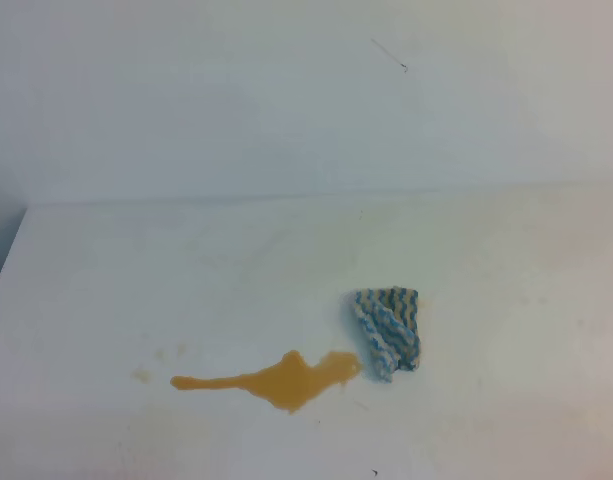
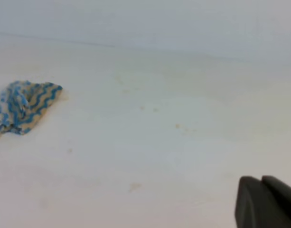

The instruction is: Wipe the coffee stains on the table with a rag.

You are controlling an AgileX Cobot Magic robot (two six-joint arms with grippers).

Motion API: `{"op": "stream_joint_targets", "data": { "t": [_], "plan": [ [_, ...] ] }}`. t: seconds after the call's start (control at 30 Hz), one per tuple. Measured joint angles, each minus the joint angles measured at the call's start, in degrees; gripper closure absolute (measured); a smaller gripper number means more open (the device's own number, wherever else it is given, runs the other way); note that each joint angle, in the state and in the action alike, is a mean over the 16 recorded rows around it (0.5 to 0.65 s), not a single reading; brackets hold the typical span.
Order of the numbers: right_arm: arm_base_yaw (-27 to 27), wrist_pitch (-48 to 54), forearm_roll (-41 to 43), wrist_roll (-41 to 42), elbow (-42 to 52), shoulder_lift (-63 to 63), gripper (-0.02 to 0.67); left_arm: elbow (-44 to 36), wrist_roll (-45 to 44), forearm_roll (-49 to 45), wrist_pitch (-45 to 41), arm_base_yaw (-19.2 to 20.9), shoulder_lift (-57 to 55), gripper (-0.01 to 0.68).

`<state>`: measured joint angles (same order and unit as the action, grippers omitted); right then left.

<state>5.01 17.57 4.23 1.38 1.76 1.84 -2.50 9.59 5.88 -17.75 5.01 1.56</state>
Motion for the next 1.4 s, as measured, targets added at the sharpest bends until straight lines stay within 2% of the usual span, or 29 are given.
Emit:
{"op": "stream_joint_targets", "data": {
  "t": [1.4],
  "plan": [
    [-0.46, 0.00, -0.02, 0.00, 0.00, -0.06, 0.653, 0.00, 0.00, -0.04, 0.00, 0.00, 0.00, 0.672]
  ]
}}
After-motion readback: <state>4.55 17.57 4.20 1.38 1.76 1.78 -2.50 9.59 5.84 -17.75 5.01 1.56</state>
